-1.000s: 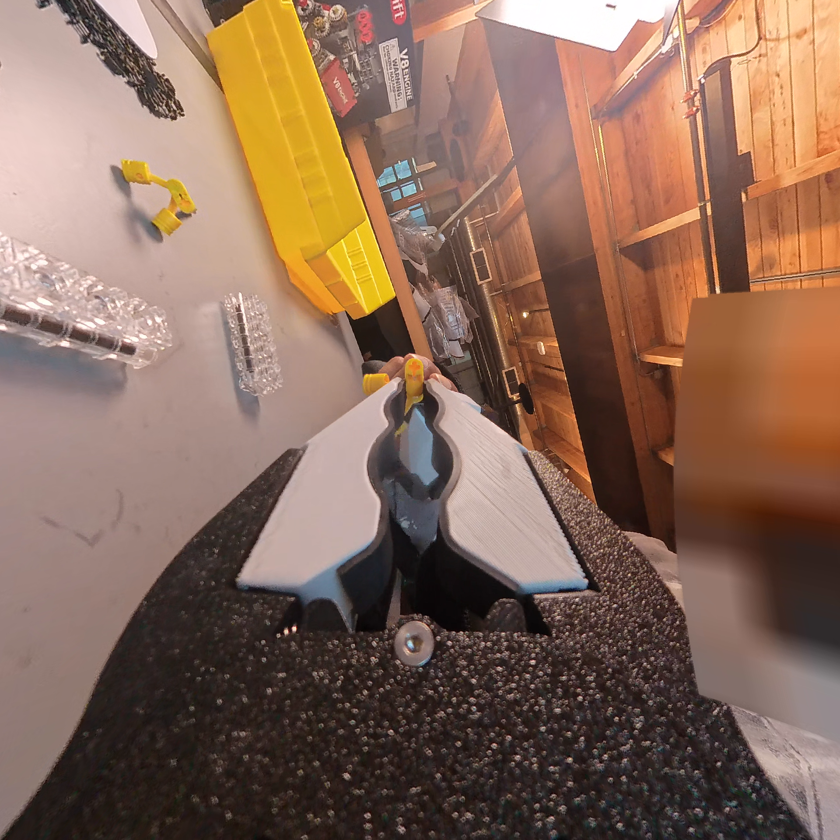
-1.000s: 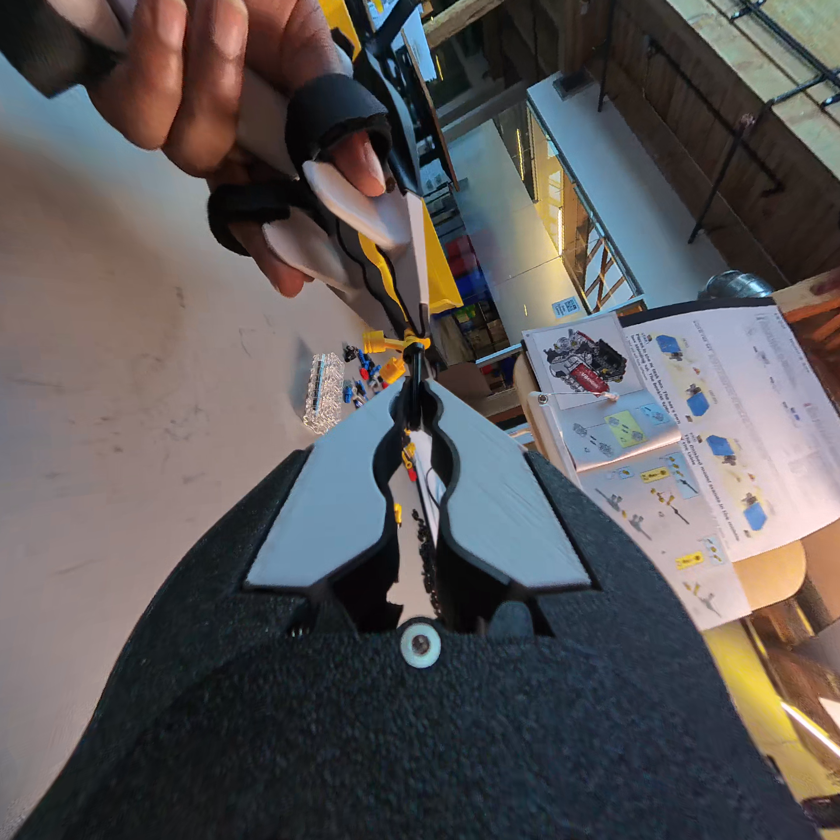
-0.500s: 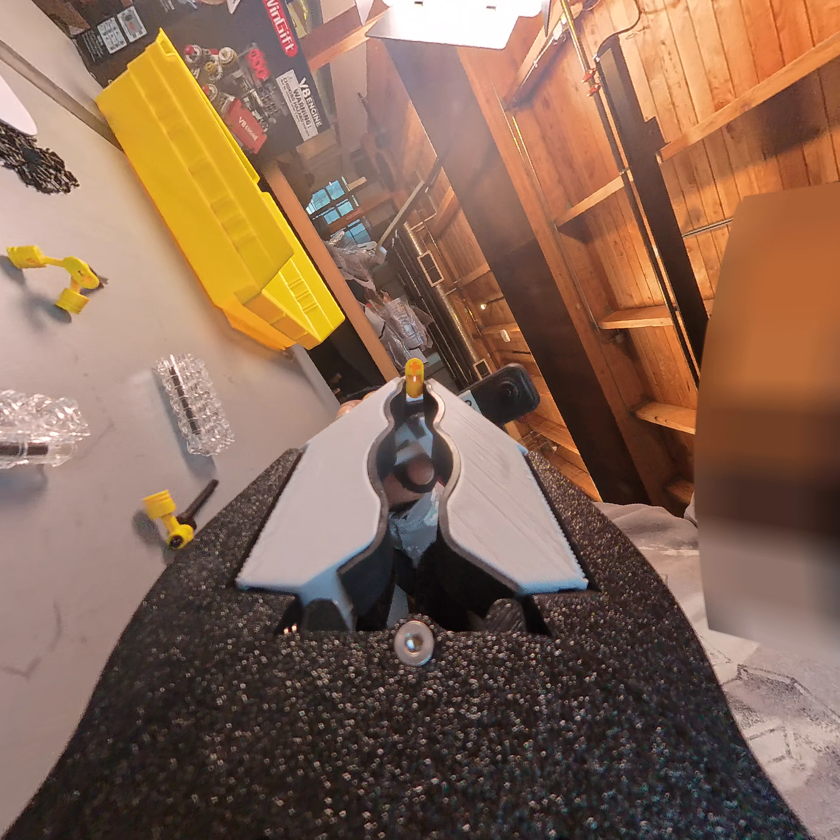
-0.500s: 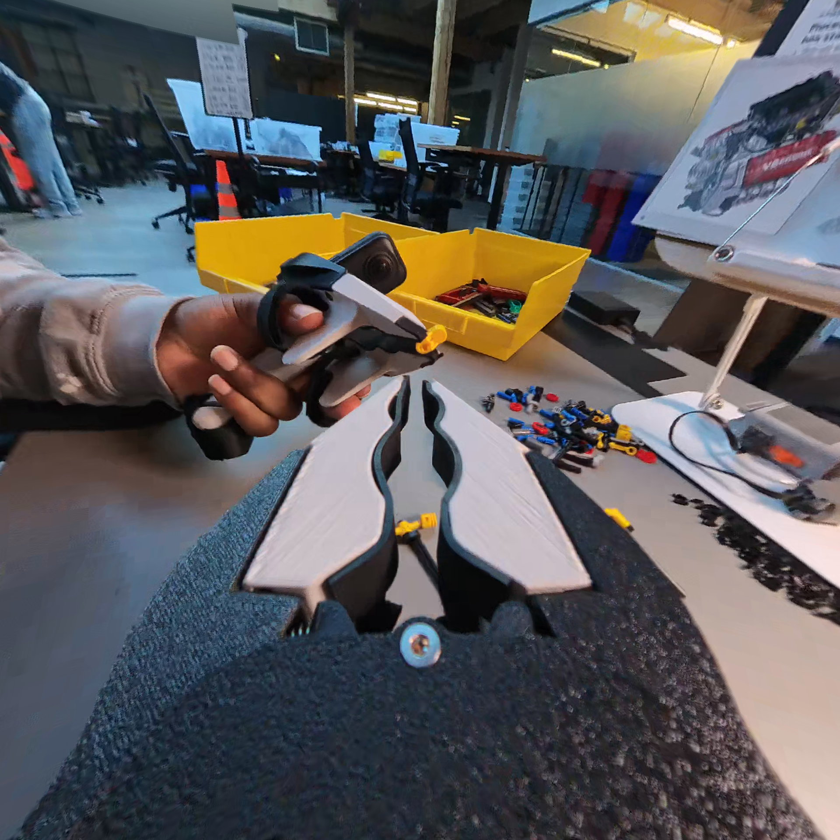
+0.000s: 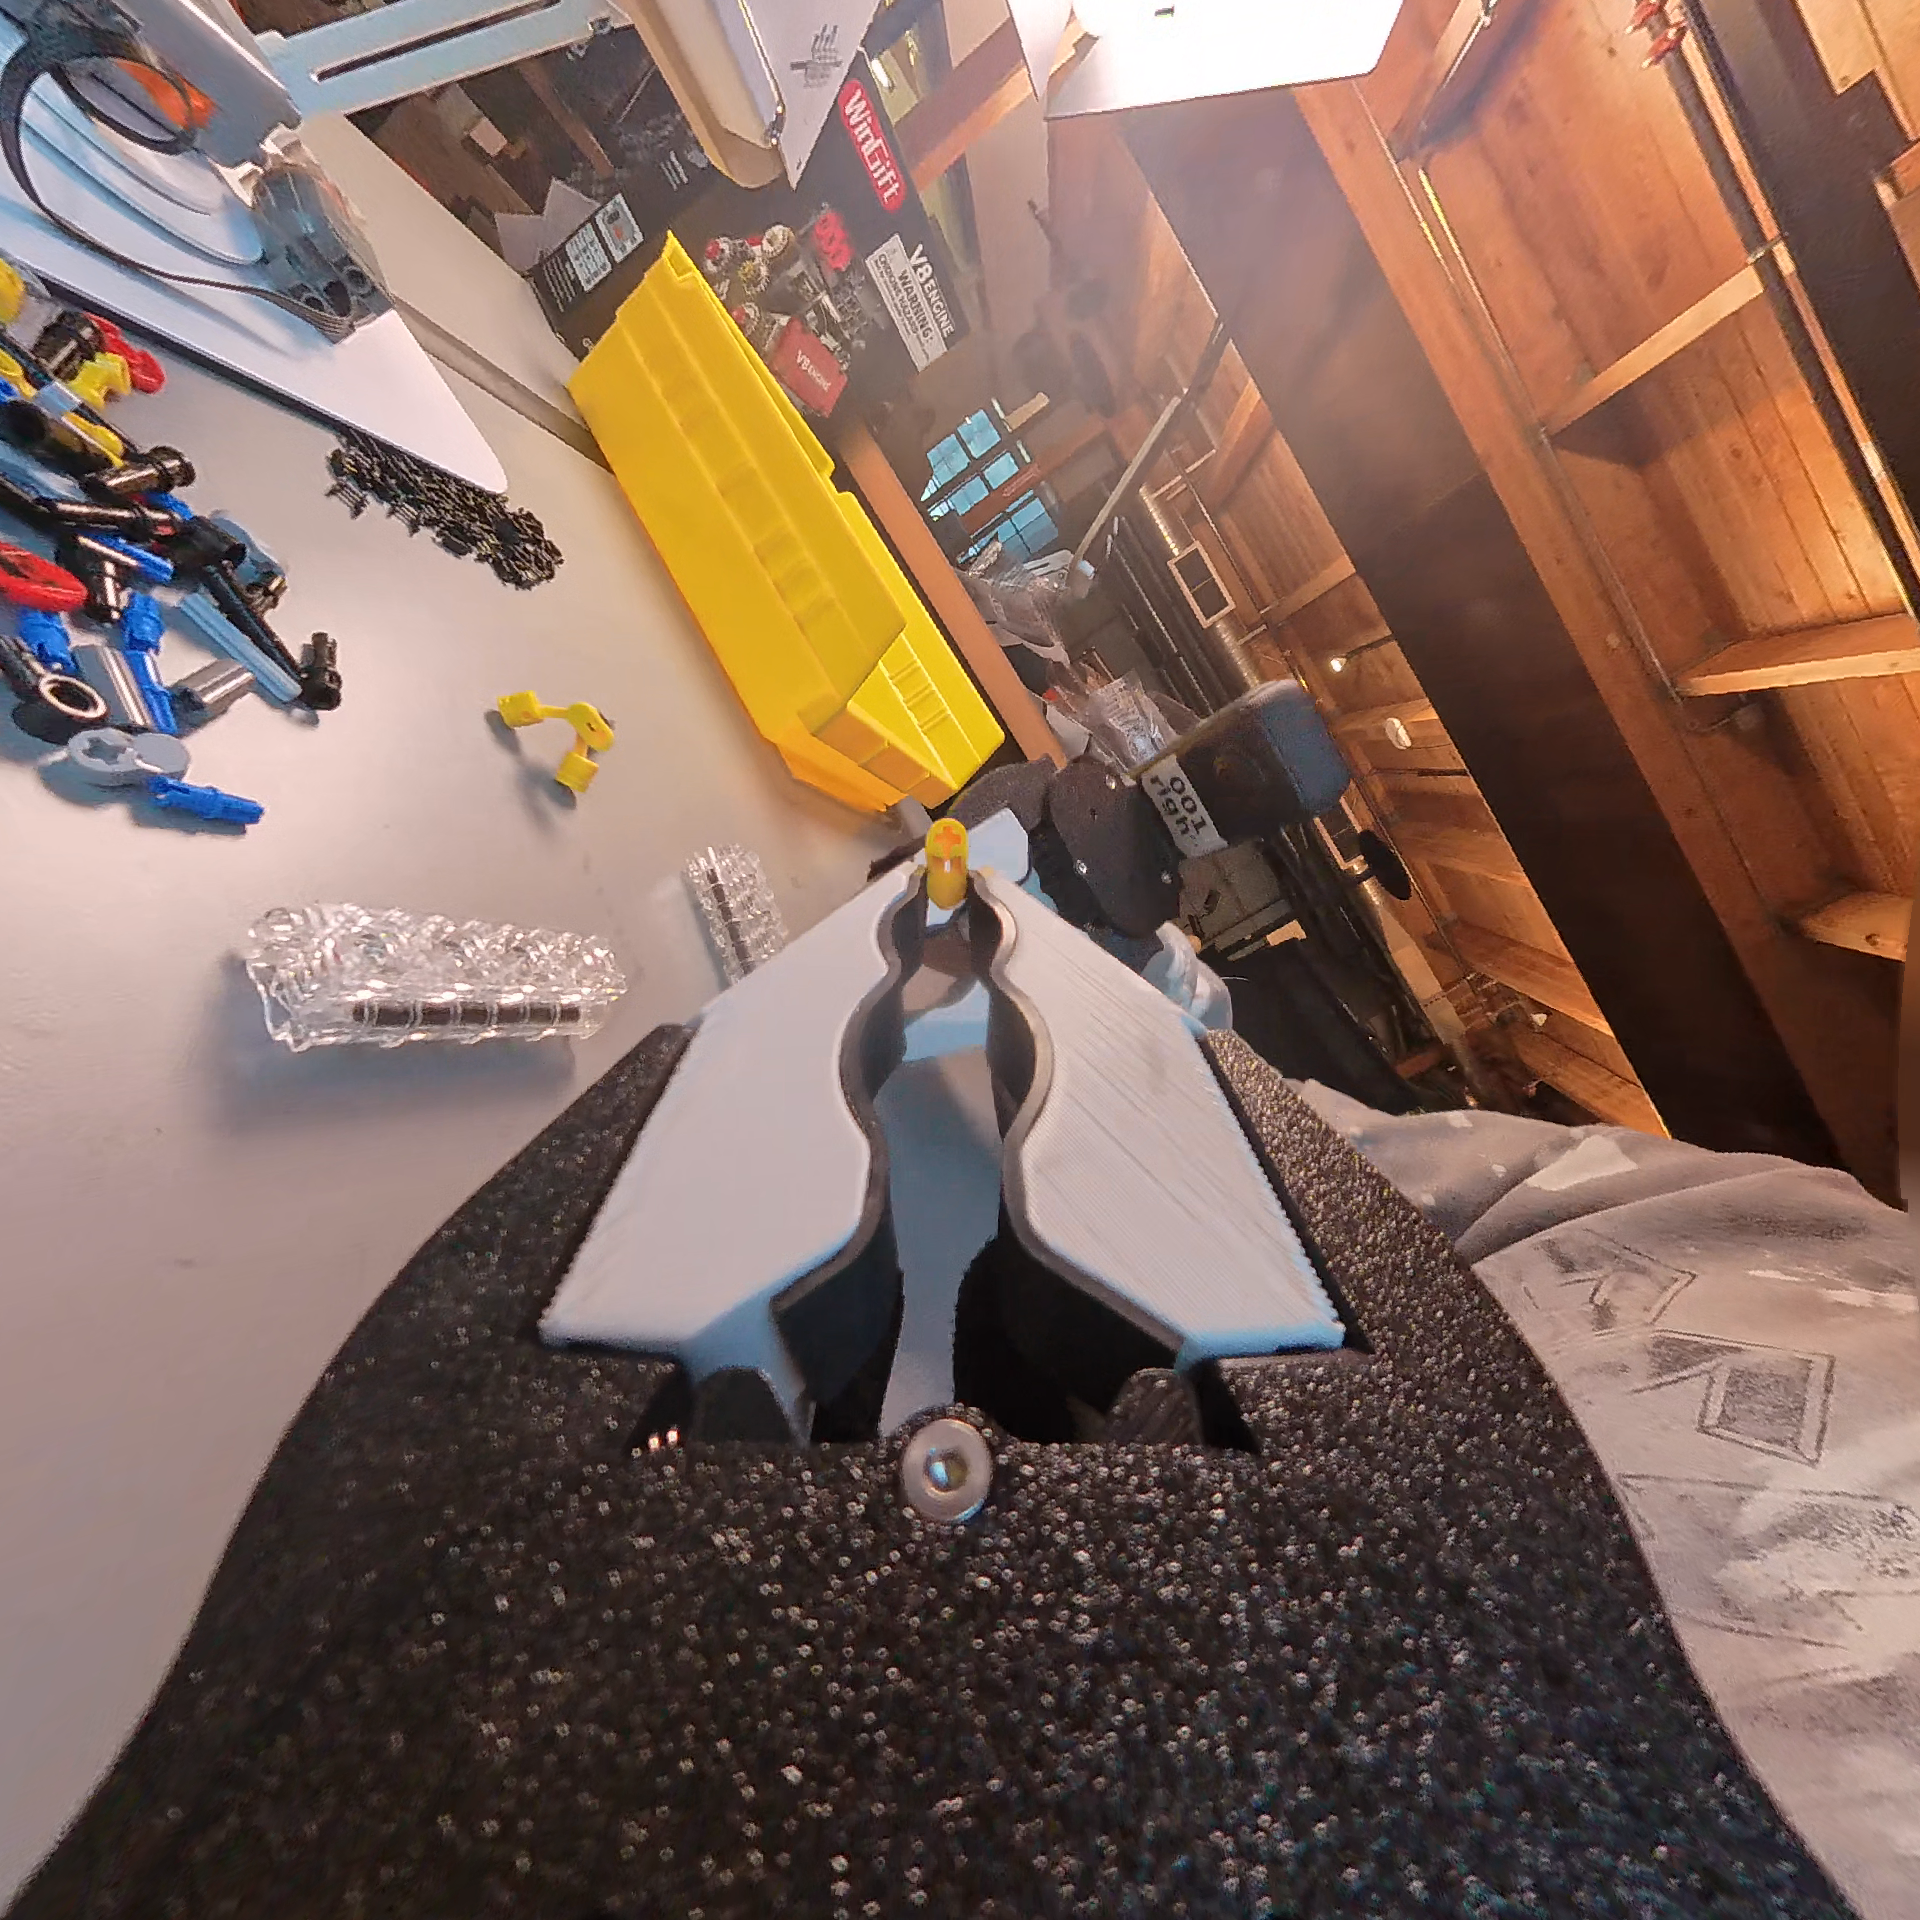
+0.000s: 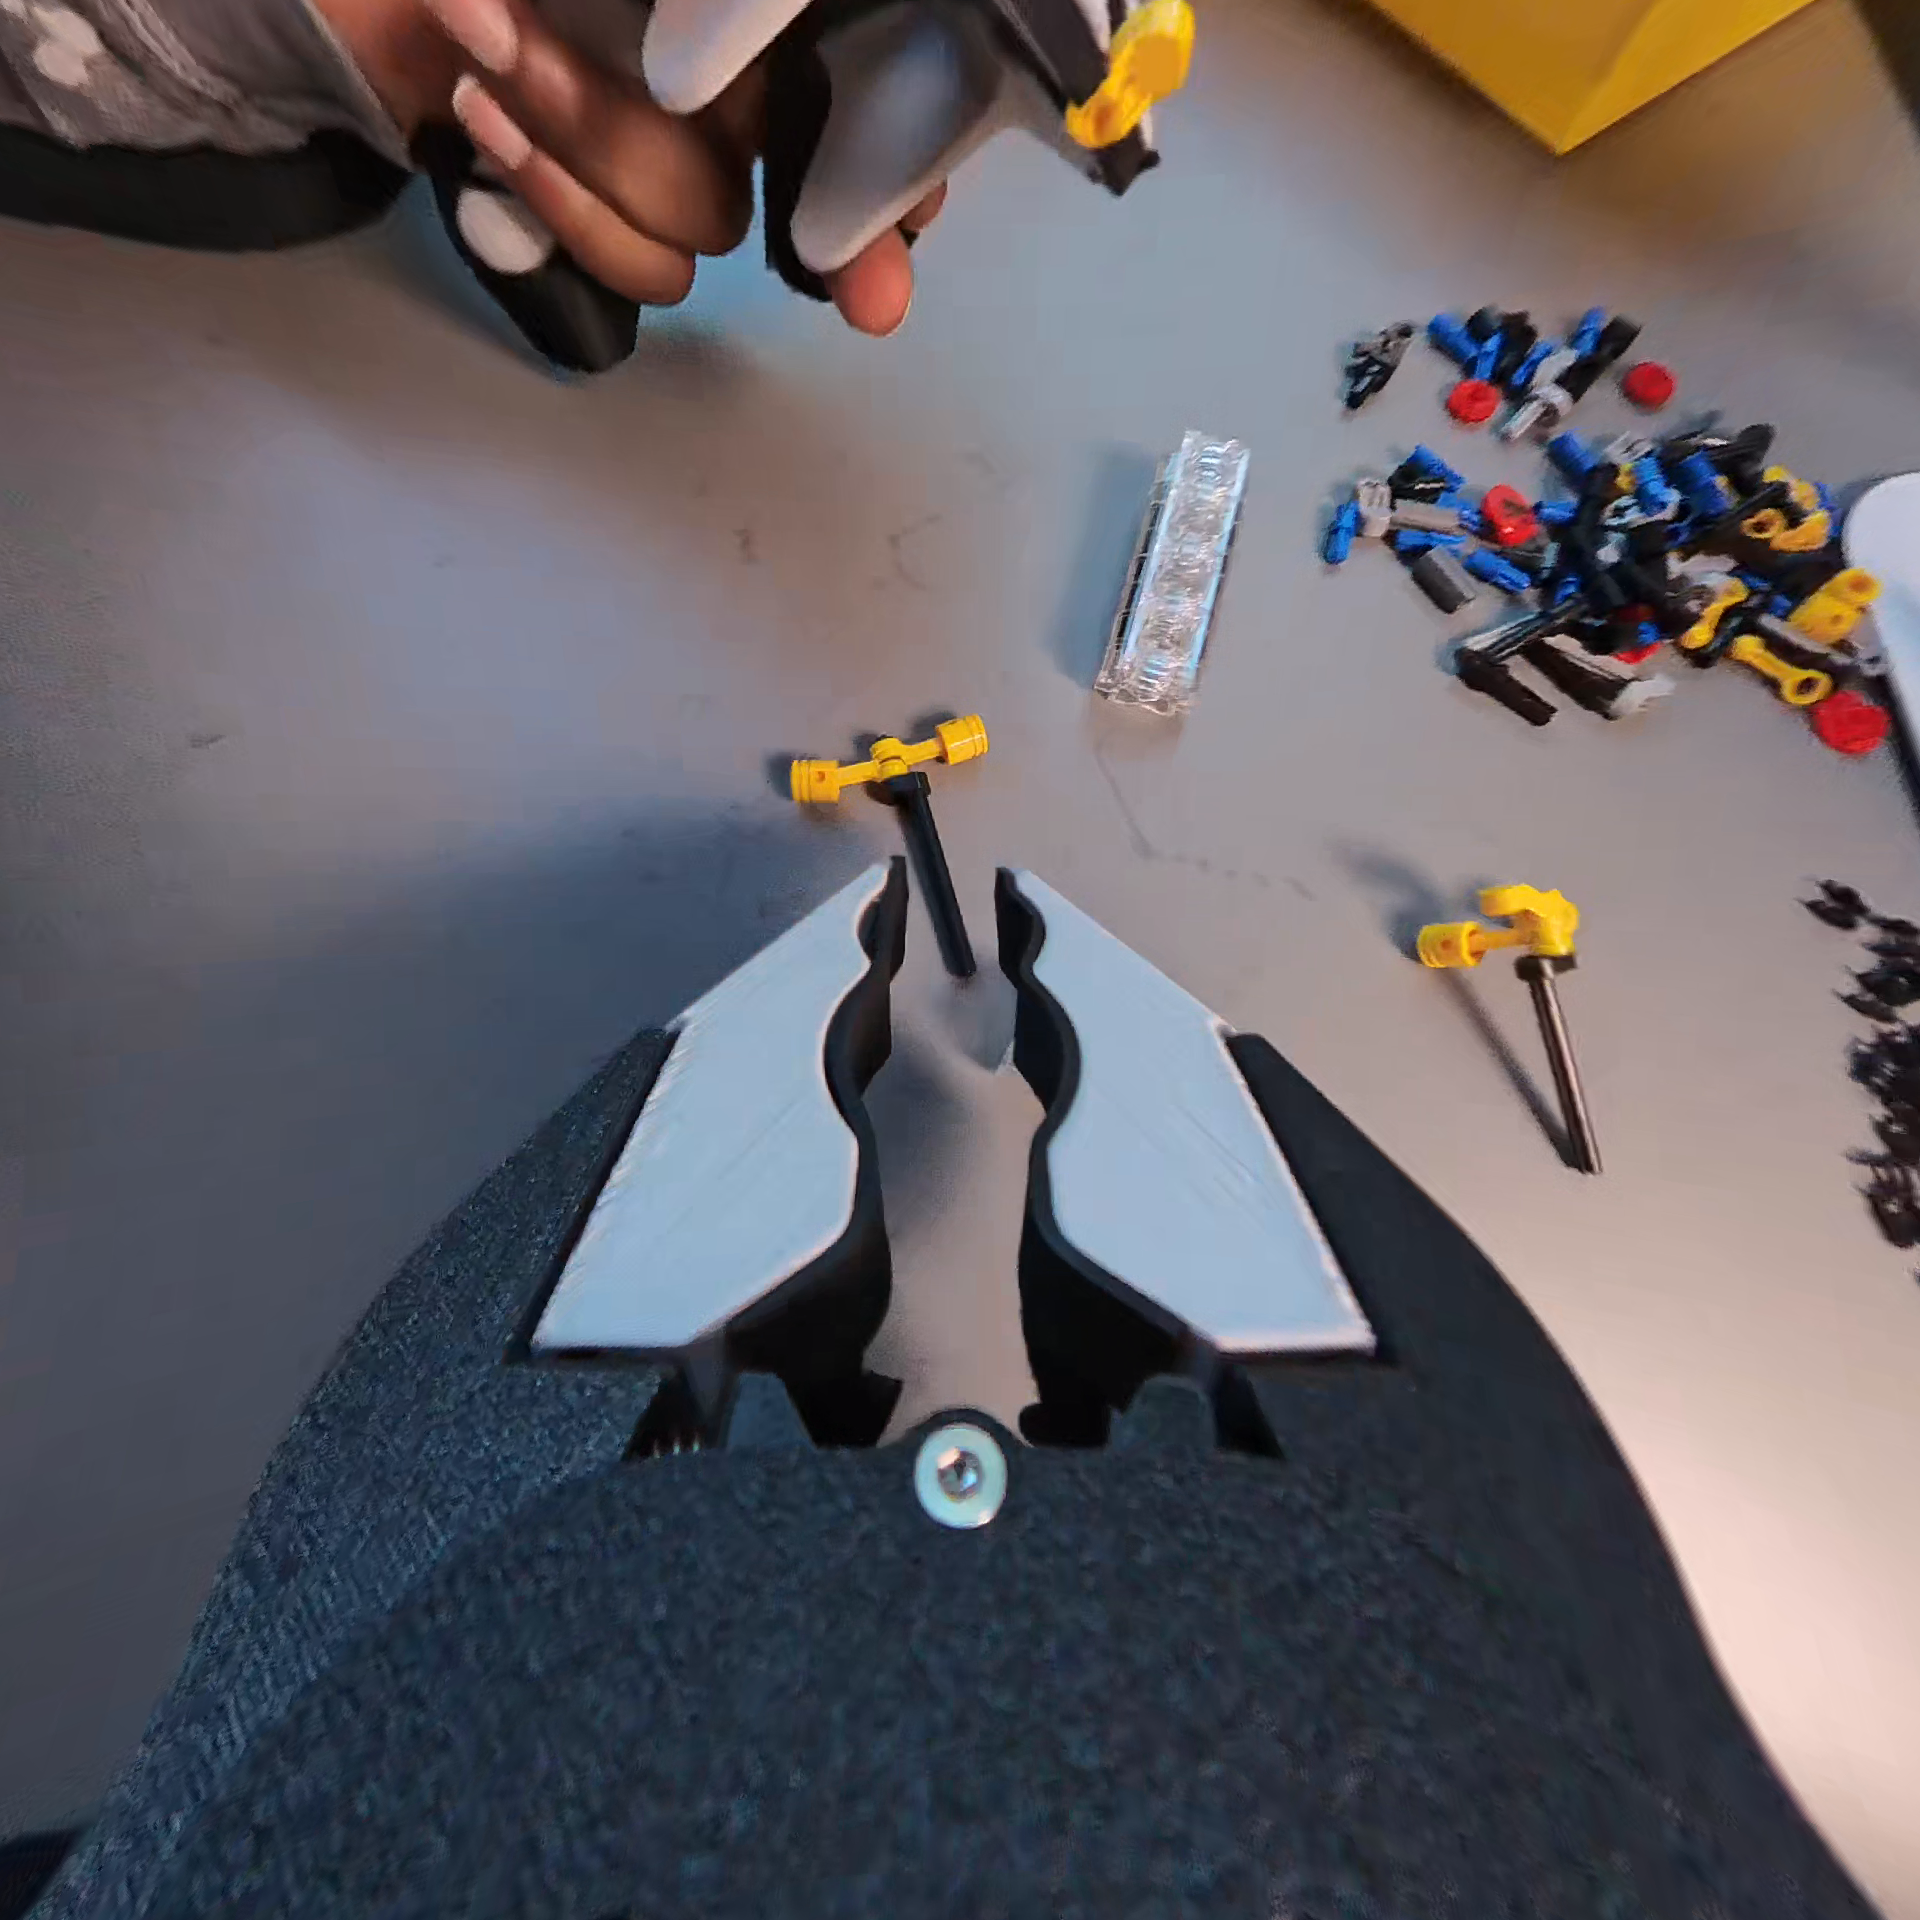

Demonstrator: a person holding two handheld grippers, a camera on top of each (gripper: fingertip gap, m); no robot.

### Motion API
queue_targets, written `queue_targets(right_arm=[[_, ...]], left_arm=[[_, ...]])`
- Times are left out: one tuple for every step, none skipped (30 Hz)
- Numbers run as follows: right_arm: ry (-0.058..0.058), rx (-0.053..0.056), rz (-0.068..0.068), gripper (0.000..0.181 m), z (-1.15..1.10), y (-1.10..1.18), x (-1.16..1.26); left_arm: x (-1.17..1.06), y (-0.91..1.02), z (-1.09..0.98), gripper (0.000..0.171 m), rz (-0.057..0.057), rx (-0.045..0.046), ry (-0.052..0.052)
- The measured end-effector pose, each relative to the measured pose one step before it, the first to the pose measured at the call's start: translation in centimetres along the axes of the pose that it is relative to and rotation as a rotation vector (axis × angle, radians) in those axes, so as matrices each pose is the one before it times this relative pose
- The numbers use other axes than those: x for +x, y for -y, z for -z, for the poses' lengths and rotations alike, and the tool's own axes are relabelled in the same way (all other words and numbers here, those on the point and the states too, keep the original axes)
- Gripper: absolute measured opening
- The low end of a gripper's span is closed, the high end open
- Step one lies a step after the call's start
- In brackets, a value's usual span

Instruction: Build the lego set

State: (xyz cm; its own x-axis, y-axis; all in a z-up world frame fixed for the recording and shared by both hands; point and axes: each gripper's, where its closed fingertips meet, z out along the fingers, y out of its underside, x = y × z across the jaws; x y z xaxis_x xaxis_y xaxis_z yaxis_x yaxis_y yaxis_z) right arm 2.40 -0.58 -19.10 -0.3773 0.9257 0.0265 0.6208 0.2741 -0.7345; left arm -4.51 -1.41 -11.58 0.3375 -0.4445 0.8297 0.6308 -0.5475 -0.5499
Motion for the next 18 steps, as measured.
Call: queue_targets(right_arm=[[0.0357, -0.0424, 0.0193, 0.017, -0.380, -0.158, -0.157], [0.0142, -0.0365, 0.0250, 0.016, -0.373, -0.021, 0.048], [0.0168, -0.0405, 0.0262, 0.016, -0.402, -0.098, -0.071], [0.0274, -0.0501, 0.0206, 0.016, -0.455, -0.304, -0.273], [0.0086, -0.0511, 0.0155, 0.016, -0.472, -0.385, -0.011], [-0.0013, -0.0437, 0.0114, 0.016, -0.467, -0.412, 0.111], [0.0118, -0.0067, 0.0002, 0.014, -0.230, 0.065, -0.091], [0.0203, -0.0018, -0.0158, 0.009, -0.076, 0.083, -0.182], [0.0056, -0.0019, -0.0150, 0.007, -0.073, -0.034, 0.003], [0.0011, 0.0021, -0.0086, 0.006, -0.014, -0.025, 0.025], [-0.0016, 0.0066, -0.0006, 0.004, -0.007, -0.012, -0.011], [-0.0084, 0.0113, 0.0017, 0.004, -0.003, -0.006, 0.001], [-0.0169, 0.0155, 0.0021, 0.003, -0.004, -0.004, 0.031], [-0.0252, 0.0218, 0.0000, 0.003, 0.020, 0.000, -0.006], [-0.0293, 0.0261, -0.0027, 0.003, 0.065, 0.003, -0.018], [-0.0303, 0.0319, -0.0094, 0.003, 0.123, 0.072, -0.081], [-0.0348, 0.0467, -0.0139, 0.003, 0.222, 0.302, -0.035], [-0.0386, 0.0539, -0.0227, 0.003, 0.310, 0.436, 0.044]], left_arm=[[-0.158, -0.274, 0.067, 0.007, 0.0040, -0.01799, 0.0054], [-0.351, -0.302, 0.090, 0.007, -0.0060, -0.02281, 0.0209], [-0.677, -0.336, 0.100, 0.007, -0.0246, -0.02905, 0.0466], [-0.680, -0.437, 0.061, 0.007, -0.0436, -0.04257, 0.0506], [-0.503, -0.495, 0.000, 0.007, -0.0428, -0.04958, 0.0423], [-0.175, -0.378, -0.014, 0.007, -0.0366, -0.04122, 0.0245], [-0.280, -0.559, -0.021, 0.007, -0.0397, -0.04936, 0.0318], [-0.376, -0.762, -0.046, 0.008, -0.0408, -0.05976, 0.0385], [-0.261, -0.723, -0.066, 0.008, -0.0371, -0.05300, 0.0326], [-0.108, -0.777, -0.130, 0.008, -0.0312, -0.05340, 0.0218], [-0.001, -0.753, -0.201, 0.008, -0.0263, -0.05075, 0.0136], [0.067, -0.583, -0.251, 0.008, -0.0227, -0.03817, 0.0110], [0.110, -0.263, -0.219, 0.008, -0.0194, -0.01687, 0.0104], [0.132, -0.237, -0.185, 0.008, -0.0183, -0.01557, 0.0075], [0.151, -0.218, -0.178, 0.008, -0.0130, -0.01360, 0.0023], [0.176, -0.096, -0.133, 0.008, -0.0055, -0.00381, -0.0035], [0.144, 0.026, -0.059, 0.008, 0.0006, 0.00386, -0.0062], [0.087, 0.175, 0.003, 0.008, 0.0067, 0.01196, -0.0069]])
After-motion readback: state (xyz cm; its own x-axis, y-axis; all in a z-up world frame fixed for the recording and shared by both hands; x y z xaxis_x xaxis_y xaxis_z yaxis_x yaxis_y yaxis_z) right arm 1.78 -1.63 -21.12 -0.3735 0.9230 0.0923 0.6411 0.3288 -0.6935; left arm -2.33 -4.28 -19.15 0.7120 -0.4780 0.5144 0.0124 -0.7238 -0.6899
